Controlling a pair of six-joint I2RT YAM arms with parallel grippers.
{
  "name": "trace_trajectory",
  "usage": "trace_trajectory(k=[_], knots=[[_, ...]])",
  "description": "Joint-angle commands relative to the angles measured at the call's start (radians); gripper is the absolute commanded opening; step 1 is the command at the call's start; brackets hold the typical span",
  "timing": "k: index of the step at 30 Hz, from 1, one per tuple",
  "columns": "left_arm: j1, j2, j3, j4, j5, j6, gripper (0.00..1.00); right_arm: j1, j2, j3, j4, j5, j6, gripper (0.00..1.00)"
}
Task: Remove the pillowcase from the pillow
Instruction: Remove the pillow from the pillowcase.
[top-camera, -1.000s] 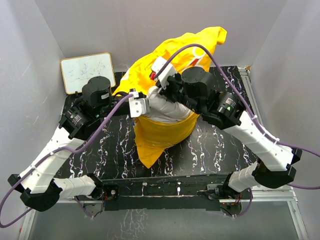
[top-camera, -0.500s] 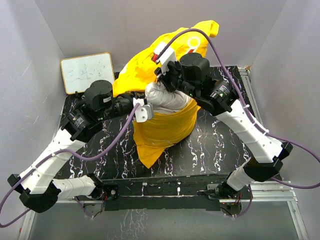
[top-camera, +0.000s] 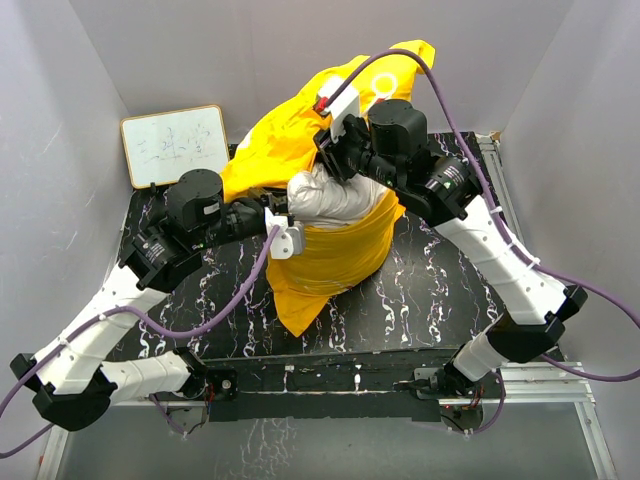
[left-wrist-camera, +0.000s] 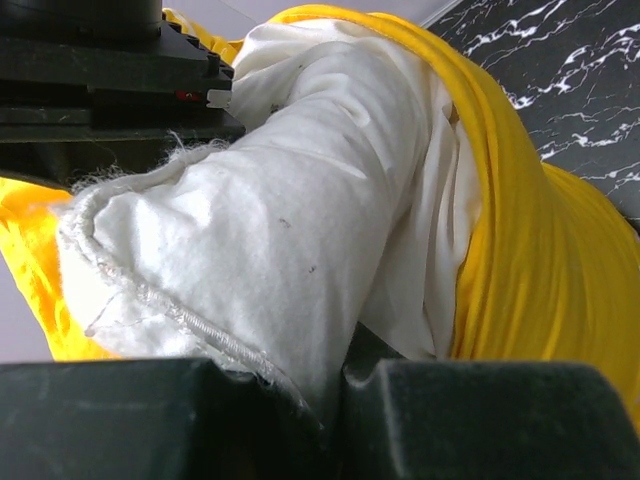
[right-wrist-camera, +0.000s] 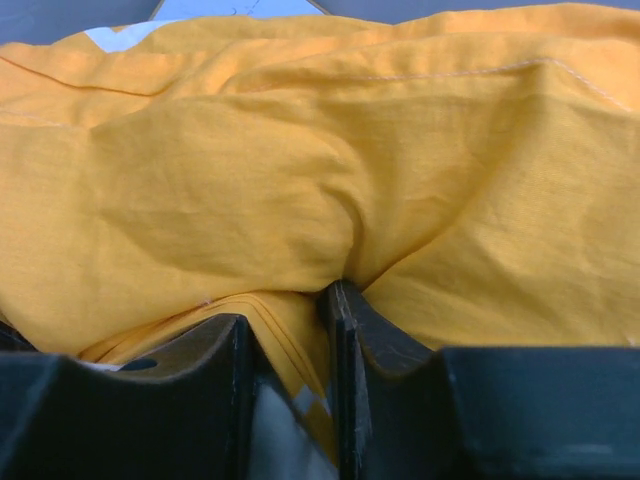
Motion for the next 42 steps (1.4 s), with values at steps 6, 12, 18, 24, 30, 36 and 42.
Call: trace_trajectory(k=[6, 12, 18, 24, 30, 36, 42], knots=[[-0.134, -0.054, -0.124, -0.544, 0.351, 0.012, 0.00, -0.169, 0.105, 0.064, 0.480, 0.495, 0.031, 0.44], [-0.140, -0.065, -0.137, -0.566, 0.350, 0.018, 0.00, -0.200, 0.091, 0.035, 0.588, 0.509, 0.051, 0.57], [-0.163, -0.035, -0.112, -0.522, 0.381, -0.017, 0.00, -0.206, 0.081, 0.023, 0.667, 0.522, -0.003, 0.57], [-0.235, 0.010, -0.126, -0.488, 0.371, -0.025, 0.00, -0.231, 0.055, 0.058, 0.696, 0.431, 0.033, 0.43], [-0.303, 0.039, -0.140, -0.513, 0.359, 0.006, 0.00, -0.269, 0.025, 0.058, 0.676, 0.416, 0.060, 0.23], [-0.330, 0.025, -0.171, -0.549, 0.338, 0.035, 0.00, -0.349, 0.027, 0.084, 0.634, 0.441, 0.159, 0.28], [-0.334, 0.022, -0.170, -0.491, 0.305, -0.032, 0.00, -0.371, 0.018, 0.239, 0.339, 0.167, 0.342, 0.79]])
